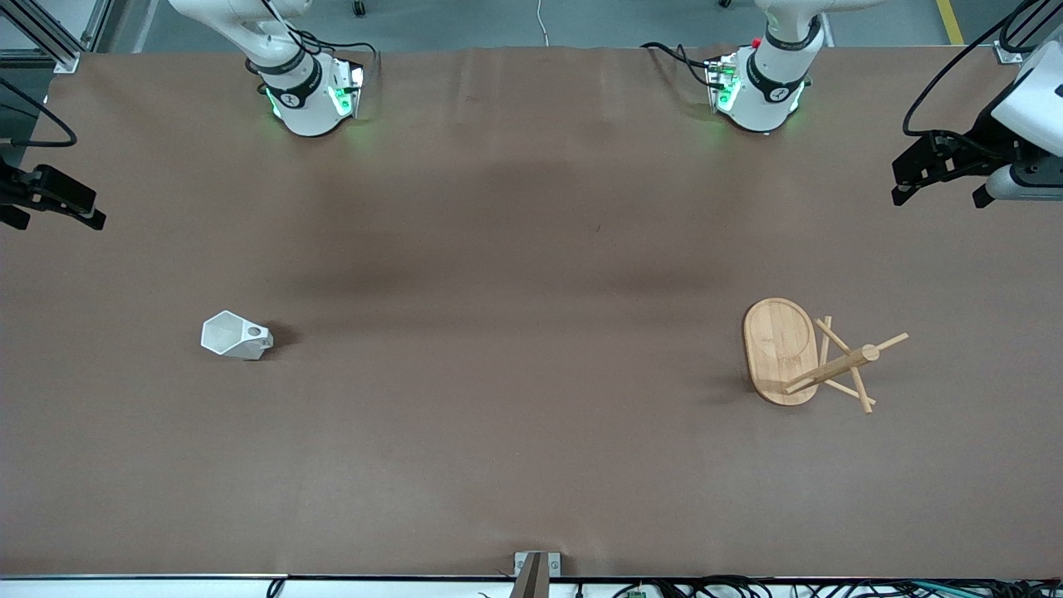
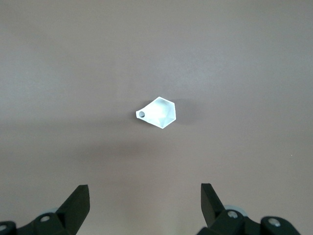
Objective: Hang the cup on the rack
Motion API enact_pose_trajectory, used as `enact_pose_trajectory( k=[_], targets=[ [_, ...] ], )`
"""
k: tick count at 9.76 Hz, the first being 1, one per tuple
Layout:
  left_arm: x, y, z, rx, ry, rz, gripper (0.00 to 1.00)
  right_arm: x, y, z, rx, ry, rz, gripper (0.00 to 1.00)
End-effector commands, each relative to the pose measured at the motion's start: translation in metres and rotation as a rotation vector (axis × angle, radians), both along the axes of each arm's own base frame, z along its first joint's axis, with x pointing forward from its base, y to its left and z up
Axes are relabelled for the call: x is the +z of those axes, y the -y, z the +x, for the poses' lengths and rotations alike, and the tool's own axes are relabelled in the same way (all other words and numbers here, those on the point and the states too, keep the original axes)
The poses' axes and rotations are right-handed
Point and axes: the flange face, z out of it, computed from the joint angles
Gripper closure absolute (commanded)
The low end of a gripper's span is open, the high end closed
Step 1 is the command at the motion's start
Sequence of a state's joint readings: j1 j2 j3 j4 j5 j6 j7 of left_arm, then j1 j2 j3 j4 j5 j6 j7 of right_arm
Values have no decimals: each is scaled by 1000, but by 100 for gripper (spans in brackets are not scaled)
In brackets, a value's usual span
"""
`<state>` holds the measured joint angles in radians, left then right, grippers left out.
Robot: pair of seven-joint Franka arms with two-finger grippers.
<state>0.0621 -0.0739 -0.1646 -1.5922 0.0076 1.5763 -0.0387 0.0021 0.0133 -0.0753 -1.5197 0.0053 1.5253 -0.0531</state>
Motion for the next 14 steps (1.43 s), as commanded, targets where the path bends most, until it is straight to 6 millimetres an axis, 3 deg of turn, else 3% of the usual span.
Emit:
enact_pose_trajectory(
  k=[1, 4, 5, 10, 14],
  targets=[
    [-15, 1, 5, 5, -41, 14, 0, -18, 4, 7, -6, -8, 16, 0],
    [-15, 0, 6, 2, -39, 14, 0, -67, 35, 29, -30, -15, 15, 0],
    [-14, 0, 5, 2, -38, 14, 0, -95, 44, 30, -16, -17, 15, 1],
    [-15, -1, 5, 10, -41, 14, 0, -210, 43, 31, 10, -45, 34, 4],
    [-11, -1, 1, 10, -39, 16, 0, -298, 55, 29, 86, -34, 24, 9]
  ],
)
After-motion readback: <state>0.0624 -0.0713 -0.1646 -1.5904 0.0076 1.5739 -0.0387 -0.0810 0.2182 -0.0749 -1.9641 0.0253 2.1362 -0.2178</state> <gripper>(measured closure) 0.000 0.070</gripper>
